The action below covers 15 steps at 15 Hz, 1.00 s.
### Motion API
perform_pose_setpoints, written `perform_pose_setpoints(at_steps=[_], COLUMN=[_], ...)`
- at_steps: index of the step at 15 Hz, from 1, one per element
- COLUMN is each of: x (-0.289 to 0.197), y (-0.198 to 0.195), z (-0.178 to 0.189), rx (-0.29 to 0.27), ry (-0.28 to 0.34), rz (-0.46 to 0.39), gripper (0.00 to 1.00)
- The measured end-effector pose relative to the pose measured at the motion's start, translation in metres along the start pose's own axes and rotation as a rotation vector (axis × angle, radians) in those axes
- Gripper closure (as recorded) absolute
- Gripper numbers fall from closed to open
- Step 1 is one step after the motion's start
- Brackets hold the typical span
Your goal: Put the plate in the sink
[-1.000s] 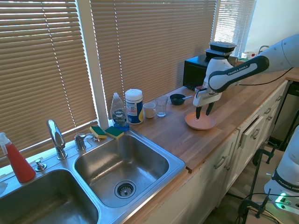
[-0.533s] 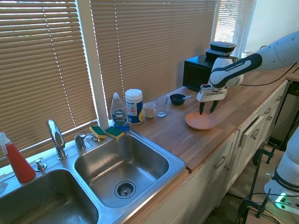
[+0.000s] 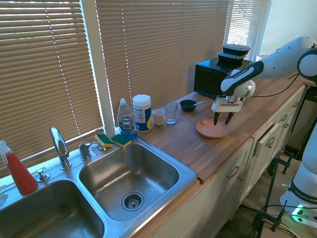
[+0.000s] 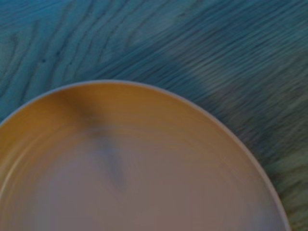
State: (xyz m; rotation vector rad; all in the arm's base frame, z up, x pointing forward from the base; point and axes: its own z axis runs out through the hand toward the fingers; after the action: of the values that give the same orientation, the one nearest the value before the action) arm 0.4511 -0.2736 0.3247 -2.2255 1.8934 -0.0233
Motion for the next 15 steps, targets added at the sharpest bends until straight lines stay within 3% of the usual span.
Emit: perform_pose_setpoints(at_steps=[15], x=[0.019], y=[-0.012], z=[0.017], rx=[0.073], ry=[-0.049], rz=[-0.034], gripper=[1.0])
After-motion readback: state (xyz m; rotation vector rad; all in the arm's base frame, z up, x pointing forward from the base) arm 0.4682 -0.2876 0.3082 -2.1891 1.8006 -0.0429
